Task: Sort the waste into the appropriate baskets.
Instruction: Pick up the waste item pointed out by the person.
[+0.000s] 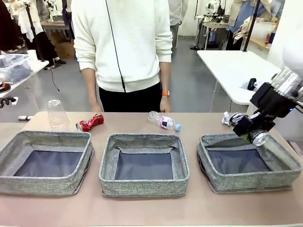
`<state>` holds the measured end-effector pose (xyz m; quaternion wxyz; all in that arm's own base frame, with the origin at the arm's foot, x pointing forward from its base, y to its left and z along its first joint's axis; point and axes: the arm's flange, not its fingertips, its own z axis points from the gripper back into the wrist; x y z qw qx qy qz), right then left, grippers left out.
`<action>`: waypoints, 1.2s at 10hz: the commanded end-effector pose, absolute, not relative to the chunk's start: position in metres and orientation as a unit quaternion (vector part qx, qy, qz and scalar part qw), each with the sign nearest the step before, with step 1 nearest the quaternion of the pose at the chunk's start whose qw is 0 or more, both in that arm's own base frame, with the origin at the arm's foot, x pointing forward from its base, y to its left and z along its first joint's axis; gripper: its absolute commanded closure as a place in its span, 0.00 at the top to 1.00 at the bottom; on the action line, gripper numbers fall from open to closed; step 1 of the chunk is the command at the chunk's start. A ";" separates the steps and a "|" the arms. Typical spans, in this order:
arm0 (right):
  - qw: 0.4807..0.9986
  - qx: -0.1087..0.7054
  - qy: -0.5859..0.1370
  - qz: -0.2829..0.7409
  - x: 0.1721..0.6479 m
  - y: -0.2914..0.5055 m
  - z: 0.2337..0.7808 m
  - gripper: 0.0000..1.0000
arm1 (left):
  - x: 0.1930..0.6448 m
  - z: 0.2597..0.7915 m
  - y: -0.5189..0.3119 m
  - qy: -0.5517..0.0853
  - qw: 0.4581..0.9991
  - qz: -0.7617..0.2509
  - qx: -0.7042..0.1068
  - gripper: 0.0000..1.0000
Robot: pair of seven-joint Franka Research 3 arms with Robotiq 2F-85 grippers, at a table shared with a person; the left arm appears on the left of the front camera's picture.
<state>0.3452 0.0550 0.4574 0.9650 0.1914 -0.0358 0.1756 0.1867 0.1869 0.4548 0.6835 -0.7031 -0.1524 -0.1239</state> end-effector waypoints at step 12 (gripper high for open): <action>0.981 0.160 0.028 0.105 0.153 0.362 0.697 0.00 | 0.187 0.457 0.188 -0.161 0.677 -0.128 -0.707 1.00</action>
